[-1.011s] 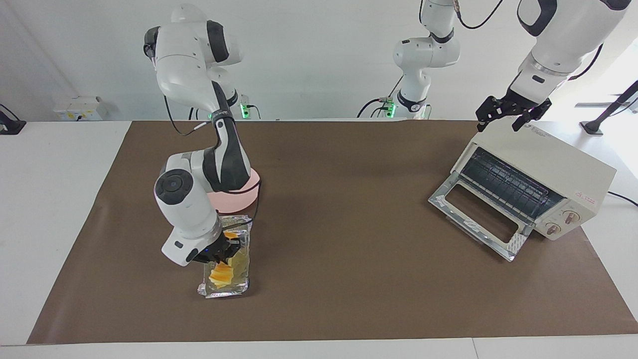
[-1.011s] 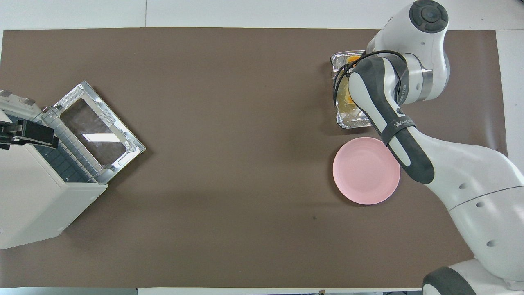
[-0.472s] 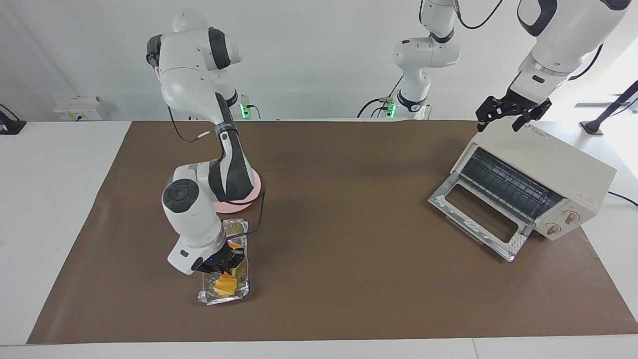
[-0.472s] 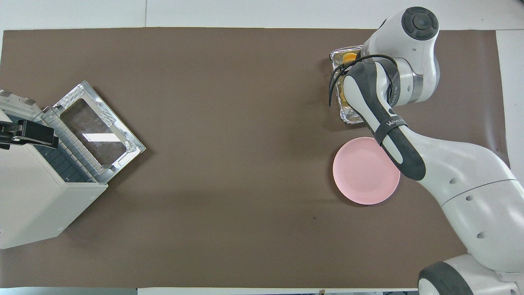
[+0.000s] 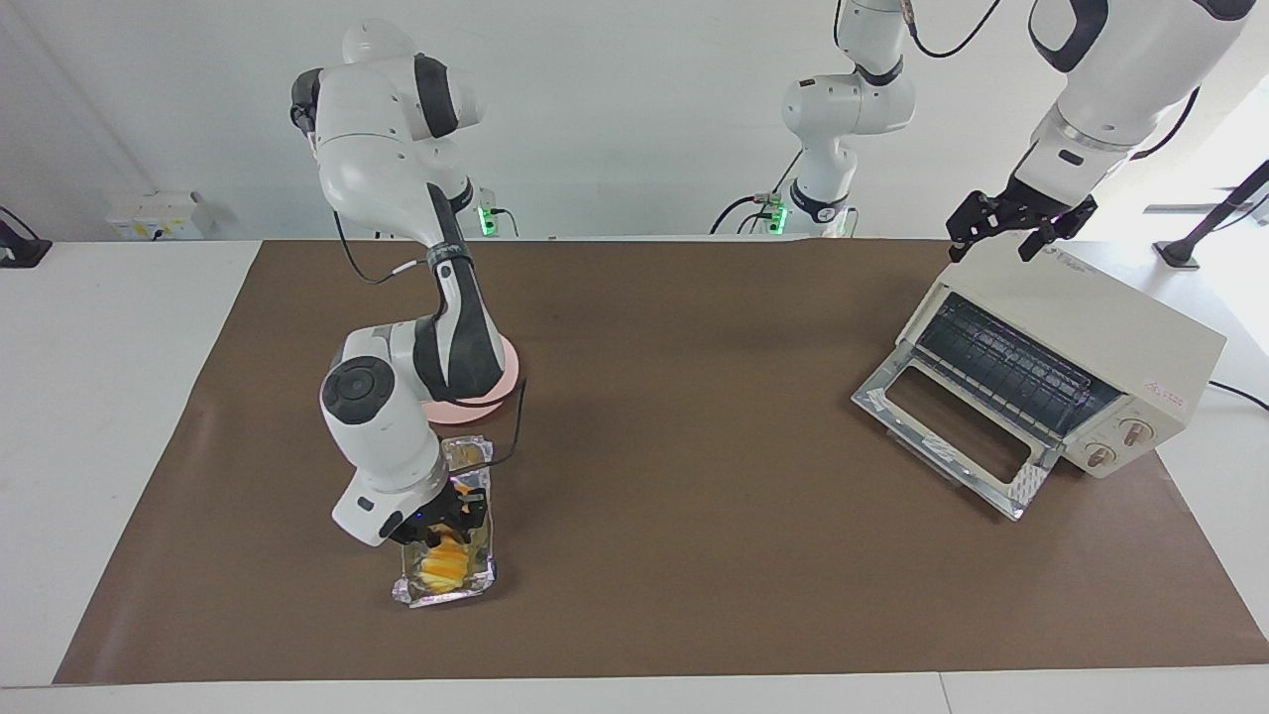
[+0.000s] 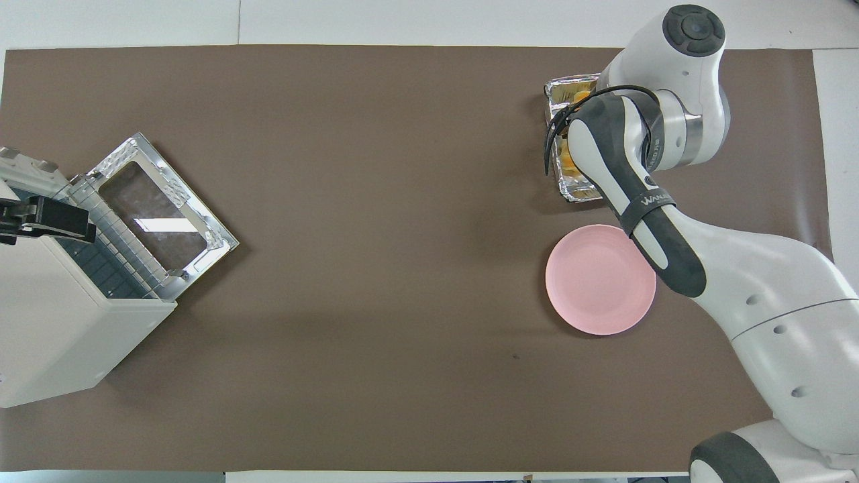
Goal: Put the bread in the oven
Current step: 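Carry the bread with the right gripper and lower it into the foil tray, then push the foil tray with the right gripper toward the toaster oven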
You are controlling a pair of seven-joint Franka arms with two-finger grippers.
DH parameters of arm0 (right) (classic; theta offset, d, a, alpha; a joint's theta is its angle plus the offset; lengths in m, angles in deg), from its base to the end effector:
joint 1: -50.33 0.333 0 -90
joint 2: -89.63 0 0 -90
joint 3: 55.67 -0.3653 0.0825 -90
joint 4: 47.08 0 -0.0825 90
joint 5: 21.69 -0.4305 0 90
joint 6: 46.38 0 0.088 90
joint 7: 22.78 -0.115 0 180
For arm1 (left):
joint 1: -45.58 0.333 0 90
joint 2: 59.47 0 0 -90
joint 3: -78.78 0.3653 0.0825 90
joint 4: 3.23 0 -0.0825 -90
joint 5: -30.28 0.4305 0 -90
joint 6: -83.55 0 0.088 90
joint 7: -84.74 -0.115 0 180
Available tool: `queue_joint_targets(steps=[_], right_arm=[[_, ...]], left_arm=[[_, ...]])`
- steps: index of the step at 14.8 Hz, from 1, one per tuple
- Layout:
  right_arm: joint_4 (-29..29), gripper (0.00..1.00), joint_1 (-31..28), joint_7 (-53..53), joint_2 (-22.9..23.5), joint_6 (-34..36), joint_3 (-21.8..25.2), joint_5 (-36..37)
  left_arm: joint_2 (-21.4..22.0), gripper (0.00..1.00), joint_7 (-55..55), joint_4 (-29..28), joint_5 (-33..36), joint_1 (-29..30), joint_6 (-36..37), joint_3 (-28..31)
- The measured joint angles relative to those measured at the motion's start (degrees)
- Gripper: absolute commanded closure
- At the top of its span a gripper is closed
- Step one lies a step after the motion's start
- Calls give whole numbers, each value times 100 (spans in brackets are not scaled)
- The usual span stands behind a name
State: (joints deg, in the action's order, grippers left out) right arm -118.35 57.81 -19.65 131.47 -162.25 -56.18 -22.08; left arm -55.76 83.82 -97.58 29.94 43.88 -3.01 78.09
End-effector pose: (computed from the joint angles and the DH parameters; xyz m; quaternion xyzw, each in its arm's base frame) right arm 0.8191 0.1134 0.3464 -0.9952 -0.0943 -0.0238 0.0071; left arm 0.5691 -0.0247 0.6596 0.9989 -0.0289 -0.0356 0.0021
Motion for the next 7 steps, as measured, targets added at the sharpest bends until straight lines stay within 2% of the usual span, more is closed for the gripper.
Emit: queue_joint_targets(steps=[3,7], right_arm=[[230,0,-141,136,-76,356,4,4],[277,3,-284,581,-82,354,10,63]], left_arm=[[0,0,0,0,0,0,0,0],[0,0,0,0,0,0,0,0]])
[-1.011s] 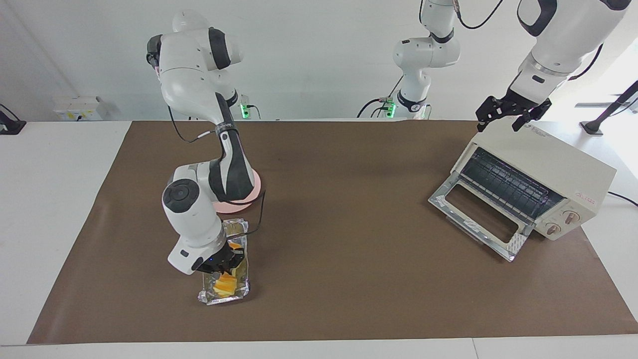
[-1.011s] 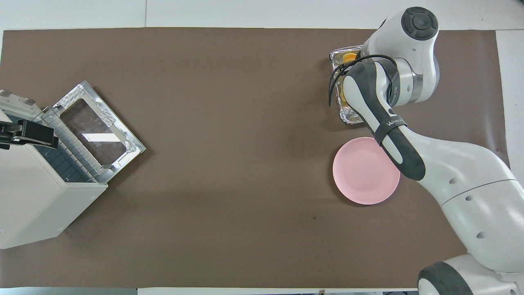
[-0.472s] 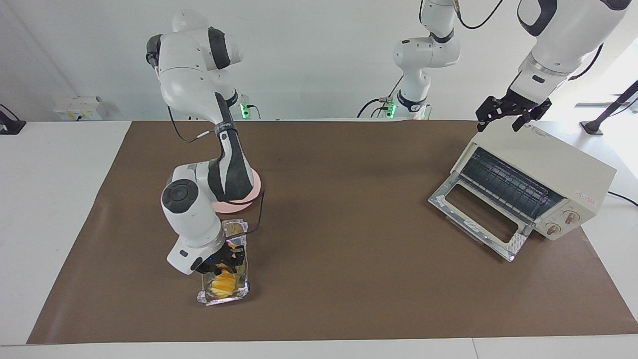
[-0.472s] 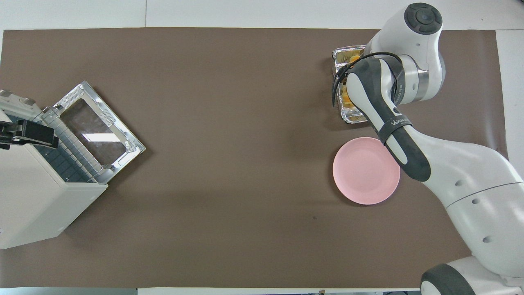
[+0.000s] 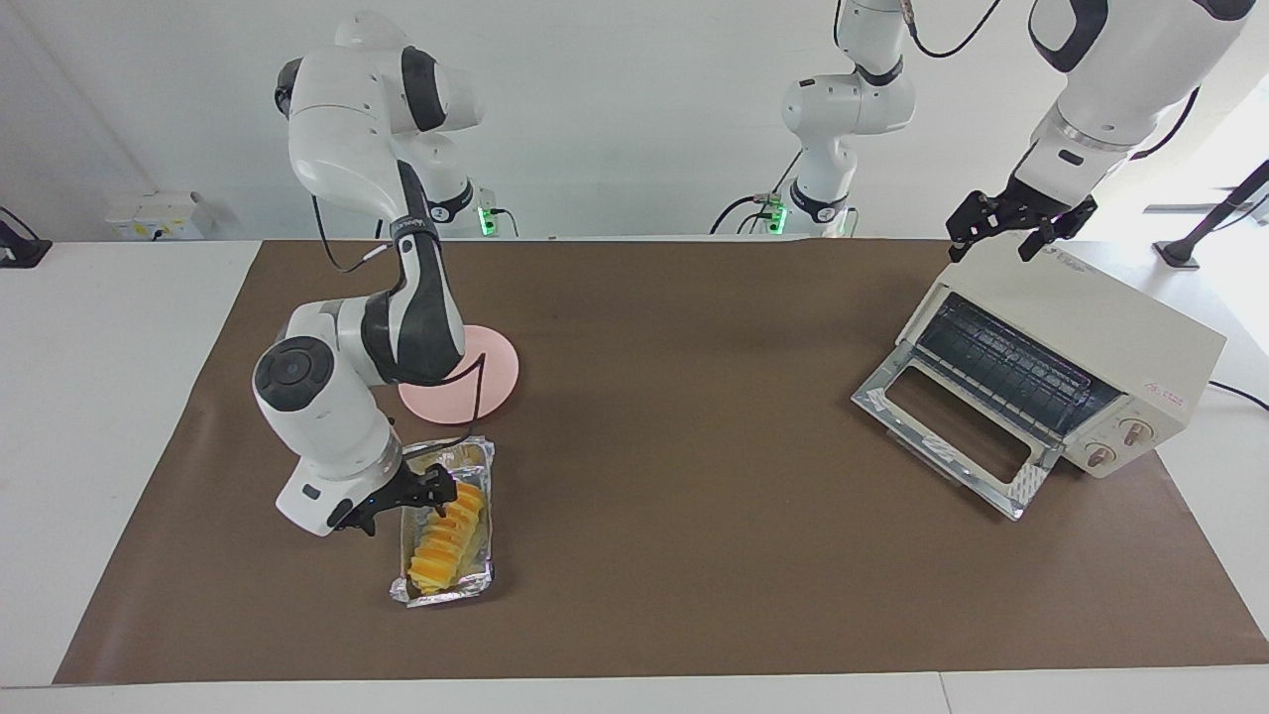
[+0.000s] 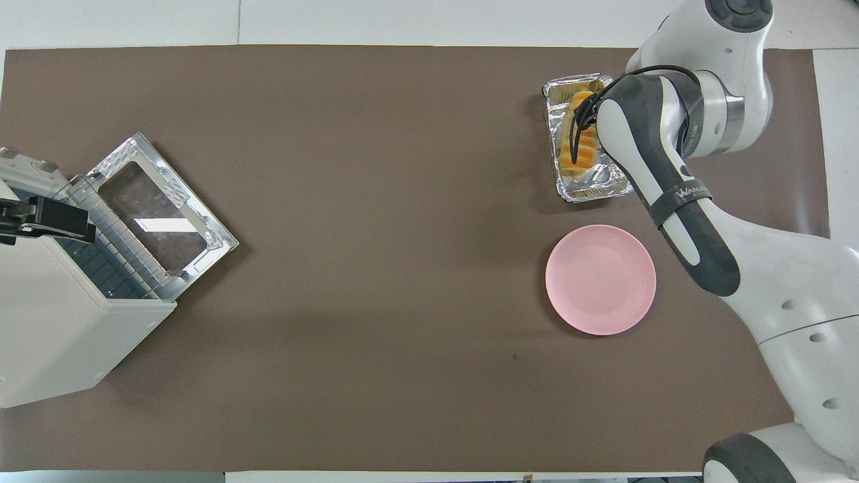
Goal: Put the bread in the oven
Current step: 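Push the foil tray with the right gripper toward the toaster oven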
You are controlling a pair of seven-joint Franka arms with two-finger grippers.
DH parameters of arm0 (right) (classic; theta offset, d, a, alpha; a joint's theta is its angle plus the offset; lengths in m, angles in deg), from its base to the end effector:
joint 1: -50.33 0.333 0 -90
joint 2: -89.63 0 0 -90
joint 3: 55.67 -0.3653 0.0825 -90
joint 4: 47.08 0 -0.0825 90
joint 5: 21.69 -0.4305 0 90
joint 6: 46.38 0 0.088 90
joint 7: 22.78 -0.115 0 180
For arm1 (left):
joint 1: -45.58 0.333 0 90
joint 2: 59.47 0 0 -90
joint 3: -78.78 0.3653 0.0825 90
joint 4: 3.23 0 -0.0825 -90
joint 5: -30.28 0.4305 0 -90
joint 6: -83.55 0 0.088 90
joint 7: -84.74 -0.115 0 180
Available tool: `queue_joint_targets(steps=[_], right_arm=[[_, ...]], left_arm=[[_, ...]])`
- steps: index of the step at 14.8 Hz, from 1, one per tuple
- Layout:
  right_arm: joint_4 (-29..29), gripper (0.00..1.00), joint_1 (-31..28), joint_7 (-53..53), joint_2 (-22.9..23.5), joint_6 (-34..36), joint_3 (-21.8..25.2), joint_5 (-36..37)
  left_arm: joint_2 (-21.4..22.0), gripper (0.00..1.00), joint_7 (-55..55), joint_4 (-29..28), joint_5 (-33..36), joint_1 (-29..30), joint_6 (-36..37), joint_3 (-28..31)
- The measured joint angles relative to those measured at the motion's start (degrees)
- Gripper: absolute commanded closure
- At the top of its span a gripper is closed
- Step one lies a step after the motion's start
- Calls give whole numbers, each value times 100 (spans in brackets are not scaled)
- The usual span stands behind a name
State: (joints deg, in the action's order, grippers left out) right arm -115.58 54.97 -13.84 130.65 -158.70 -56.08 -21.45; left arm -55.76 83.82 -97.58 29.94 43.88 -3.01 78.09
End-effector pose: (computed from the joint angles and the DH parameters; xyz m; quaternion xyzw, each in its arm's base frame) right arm 0.8258 0.0710 0.3778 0.9923 0.1216 0.0244 0.0005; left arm 0.5691 -0.0247 0.6596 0.9989 -0.0289 -0.0356 0.0021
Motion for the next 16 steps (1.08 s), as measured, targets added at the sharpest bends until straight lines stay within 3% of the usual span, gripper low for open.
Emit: queue_joint_targets(steps=[6,7,10,16], right_arm=[[-693,22,-128,421,-16,-721,16,196],[-781,33,-158,464,-38,-746,17,196],[-1092,100,-177,492,-167,-942,15,196],[-1530,100,-170,492,-325,-1396,-8,146]], left_arm=[[0,0,0,0,0,0,0,0],[0,0,0,0,0,0,0,0],[0,0,0,0,0,0,0,0],[0,0,0,0,0,-11,3,-32]])
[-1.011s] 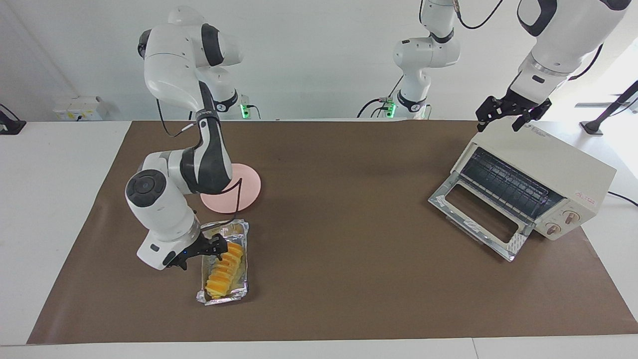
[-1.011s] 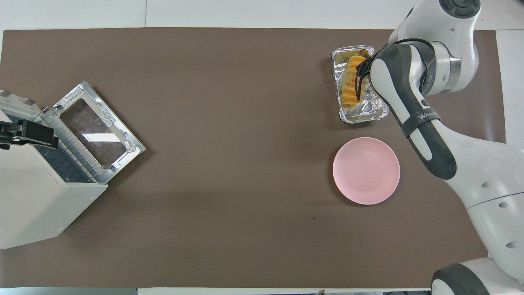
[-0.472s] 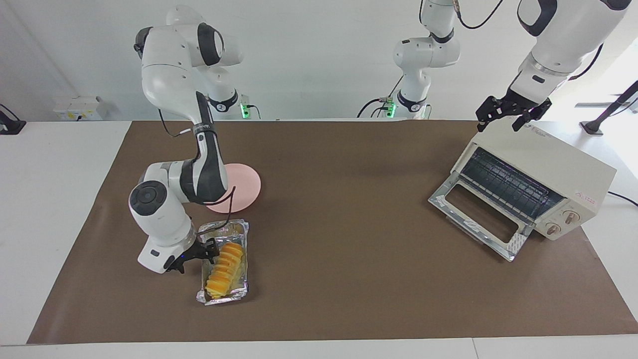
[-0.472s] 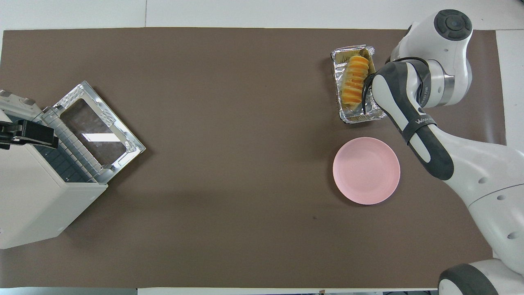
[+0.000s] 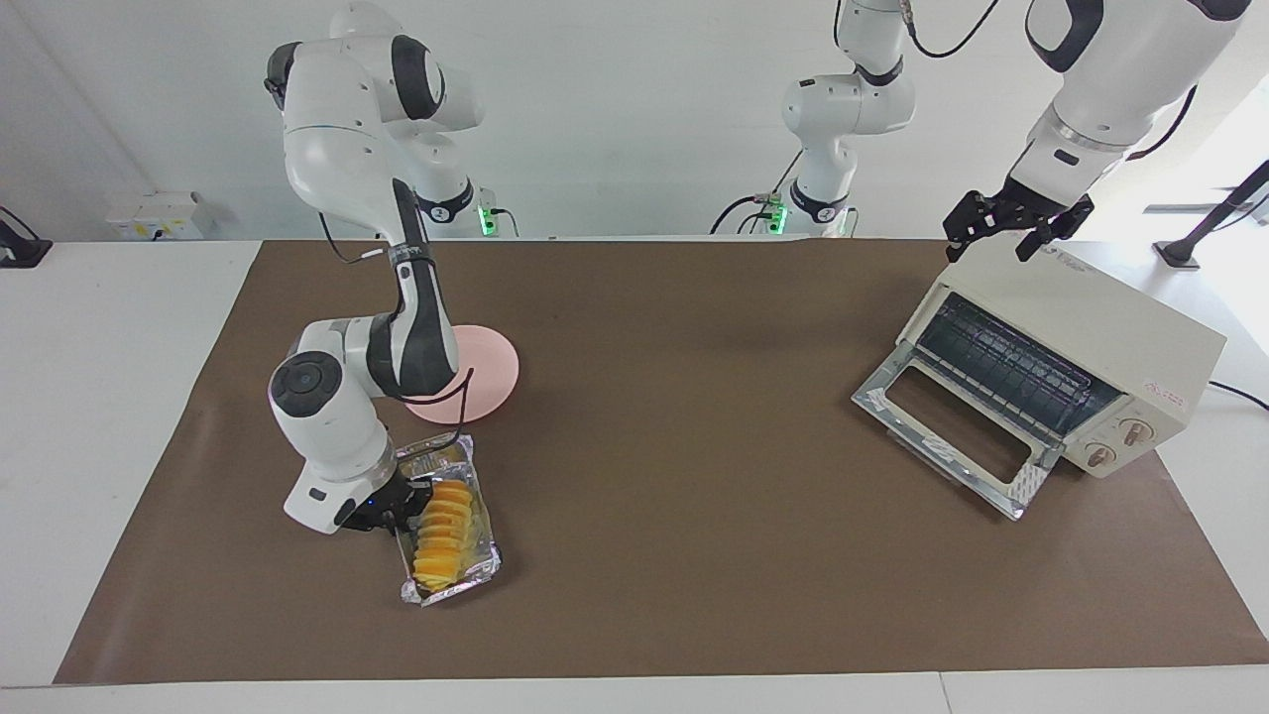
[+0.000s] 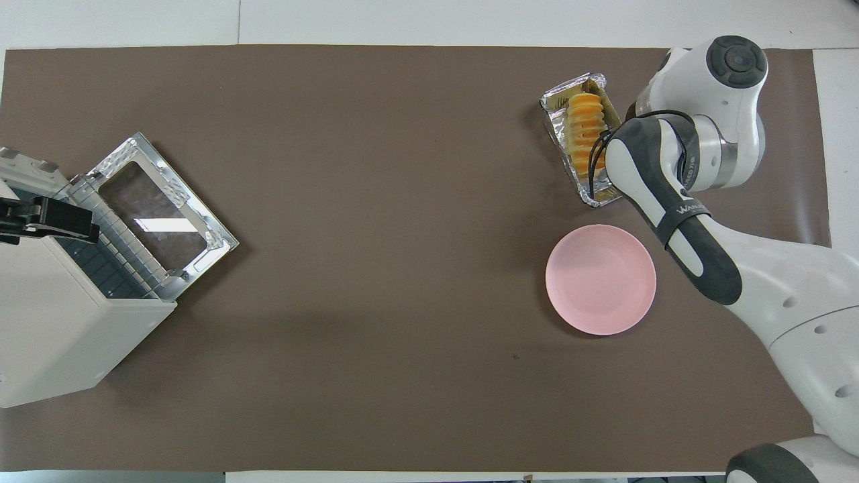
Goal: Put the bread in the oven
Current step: 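Push the foil tray with the right gripper toward the toaster oven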
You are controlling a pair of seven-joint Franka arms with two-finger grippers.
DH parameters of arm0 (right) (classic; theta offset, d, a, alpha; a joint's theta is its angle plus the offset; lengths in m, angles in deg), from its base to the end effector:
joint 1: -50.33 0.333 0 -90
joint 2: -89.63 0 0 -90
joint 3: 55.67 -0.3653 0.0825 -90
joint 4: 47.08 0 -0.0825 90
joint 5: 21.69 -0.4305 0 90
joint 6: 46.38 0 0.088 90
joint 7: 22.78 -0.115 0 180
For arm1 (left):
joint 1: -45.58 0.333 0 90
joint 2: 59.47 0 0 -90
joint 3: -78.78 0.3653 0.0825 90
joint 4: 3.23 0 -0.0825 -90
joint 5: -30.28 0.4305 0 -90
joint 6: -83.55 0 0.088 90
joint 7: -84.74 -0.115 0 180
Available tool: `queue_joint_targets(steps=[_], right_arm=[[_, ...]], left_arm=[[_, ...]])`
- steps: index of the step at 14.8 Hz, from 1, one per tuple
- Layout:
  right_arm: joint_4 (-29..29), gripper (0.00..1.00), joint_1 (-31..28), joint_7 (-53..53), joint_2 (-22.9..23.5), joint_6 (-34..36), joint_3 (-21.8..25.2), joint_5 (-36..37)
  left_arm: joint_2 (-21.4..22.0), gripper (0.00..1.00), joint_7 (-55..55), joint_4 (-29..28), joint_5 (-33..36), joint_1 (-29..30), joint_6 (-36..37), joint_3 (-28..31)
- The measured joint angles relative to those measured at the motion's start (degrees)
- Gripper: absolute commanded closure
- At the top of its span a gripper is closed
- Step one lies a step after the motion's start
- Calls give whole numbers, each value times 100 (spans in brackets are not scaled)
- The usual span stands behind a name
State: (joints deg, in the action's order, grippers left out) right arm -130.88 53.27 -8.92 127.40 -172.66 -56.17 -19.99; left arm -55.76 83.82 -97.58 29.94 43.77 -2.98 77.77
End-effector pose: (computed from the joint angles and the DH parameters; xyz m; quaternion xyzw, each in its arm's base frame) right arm 0.7948 0.0452 0.3088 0.9866 0.1574 0.0401 0.0134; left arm 0.5689 -0.0291 0.6595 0.9988 -0.0326 -0.0359 0.0018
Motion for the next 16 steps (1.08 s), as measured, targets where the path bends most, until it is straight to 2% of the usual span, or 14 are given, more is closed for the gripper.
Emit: queue_joint_targets(steps=[7,12,16], right_arm=[[76,100,-2,0,-90,183,-18,-57],[664,100,118,-115,-337,1467,-65,-614],[911,100,792,-1541,-784,2089,-127,-722]], left_arm=[[0,0,0,0,0,1,3,10],[0,0,0,0,0,1,4,12],[0,0,0,0,0,3,4,14]])
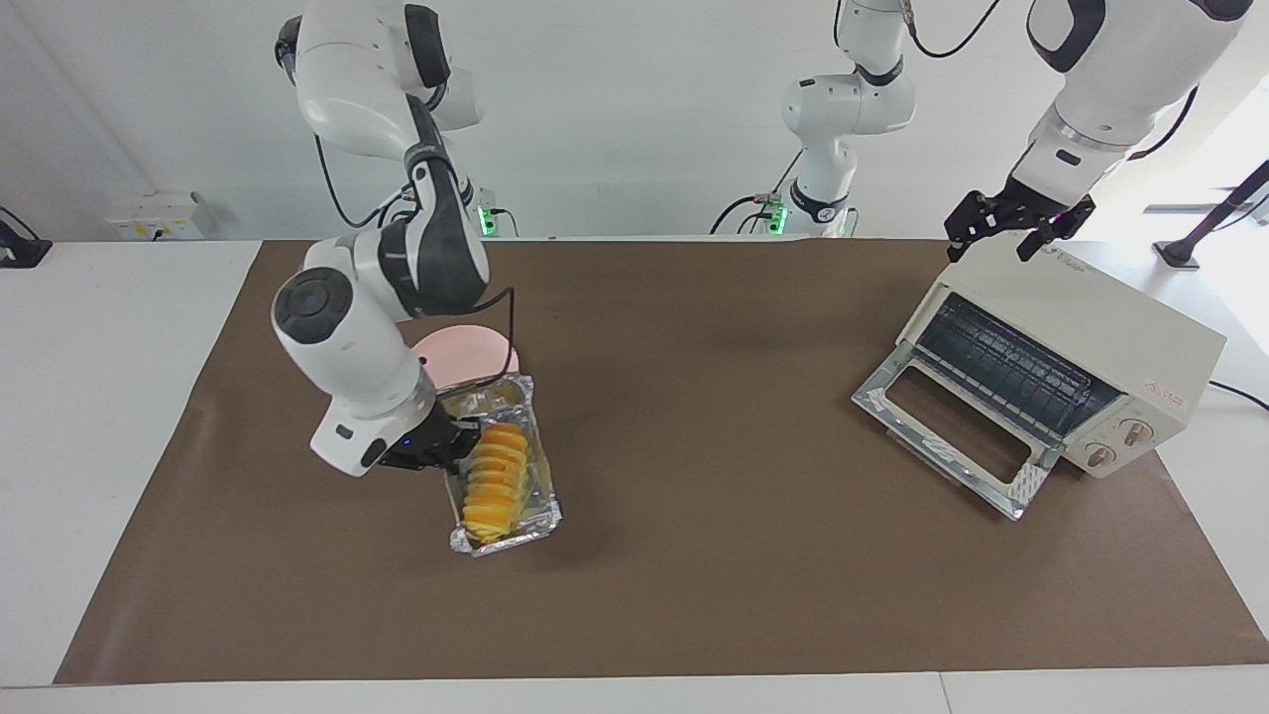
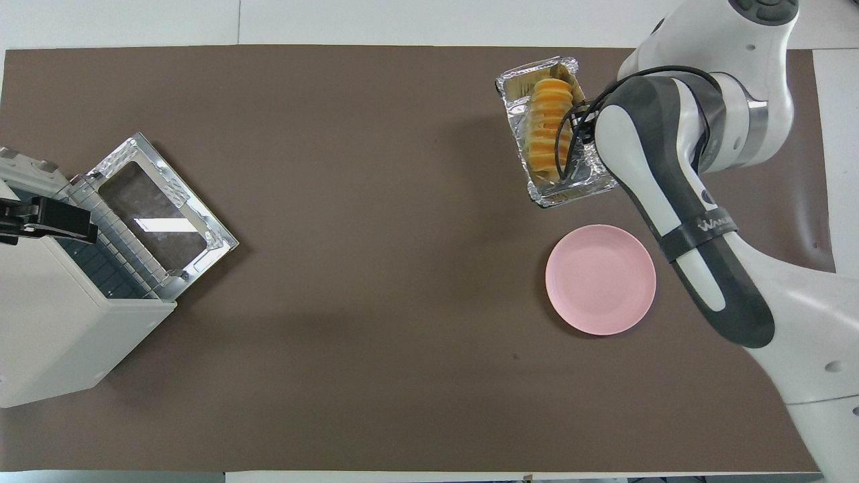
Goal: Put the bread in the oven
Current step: 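Push the foil tray with the right gripper toward the toaster oven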
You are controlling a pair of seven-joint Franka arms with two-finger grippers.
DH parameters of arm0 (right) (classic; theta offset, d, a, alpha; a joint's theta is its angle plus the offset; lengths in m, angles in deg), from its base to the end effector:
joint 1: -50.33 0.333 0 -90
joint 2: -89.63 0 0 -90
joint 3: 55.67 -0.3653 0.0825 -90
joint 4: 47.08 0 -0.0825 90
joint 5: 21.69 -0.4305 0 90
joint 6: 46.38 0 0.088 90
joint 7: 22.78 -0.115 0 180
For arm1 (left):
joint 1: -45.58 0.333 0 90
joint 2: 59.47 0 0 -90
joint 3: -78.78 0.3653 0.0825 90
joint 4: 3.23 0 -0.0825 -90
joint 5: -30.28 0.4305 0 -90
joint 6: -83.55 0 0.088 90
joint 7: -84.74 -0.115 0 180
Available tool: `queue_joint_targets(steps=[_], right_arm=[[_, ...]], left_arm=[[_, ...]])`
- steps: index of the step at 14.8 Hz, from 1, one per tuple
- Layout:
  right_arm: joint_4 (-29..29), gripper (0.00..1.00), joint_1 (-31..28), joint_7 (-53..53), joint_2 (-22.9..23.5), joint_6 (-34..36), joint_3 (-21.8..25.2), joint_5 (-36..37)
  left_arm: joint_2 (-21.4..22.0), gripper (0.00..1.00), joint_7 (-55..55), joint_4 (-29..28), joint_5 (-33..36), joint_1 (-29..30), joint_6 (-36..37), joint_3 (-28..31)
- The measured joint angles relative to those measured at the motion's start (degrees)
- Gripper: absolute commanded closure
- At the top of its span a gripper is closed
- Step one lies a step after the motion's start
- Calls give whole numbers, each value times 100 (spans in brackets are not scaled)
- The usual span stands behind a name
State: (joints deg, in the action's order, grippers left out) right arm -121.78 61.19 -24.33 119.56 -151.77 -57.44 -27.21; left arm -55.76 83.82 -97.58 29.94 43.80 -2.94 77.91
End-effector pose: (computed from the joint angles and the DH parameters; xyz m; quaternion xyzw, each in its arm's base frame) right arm 0.7612 0.1738 0.4664 -0.9951 -0.0819 0.0000 0.0546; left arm 0.5689 -0.0273 0.6595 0.9989 -0.0312 -0.0362 0.0019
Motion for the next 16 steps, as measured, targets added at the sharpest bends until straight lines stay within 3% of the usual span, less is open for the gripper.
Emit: queue_joint_targets(steps=[7,13,16], right_arm=[[-229,100,1605,-2567,-172,-99,-5,-1],[-1850,100,2409,-3320,-234,-2142,0,-1],[-2383,100,2576,-3448,-258,-2739,3,-1]], left_arm=[[0,0,-3,0,0,6,-6,24],[3,0,-14,-98,0,79,-221,33],[33,0,-15,-379,0,84,-625,33]])
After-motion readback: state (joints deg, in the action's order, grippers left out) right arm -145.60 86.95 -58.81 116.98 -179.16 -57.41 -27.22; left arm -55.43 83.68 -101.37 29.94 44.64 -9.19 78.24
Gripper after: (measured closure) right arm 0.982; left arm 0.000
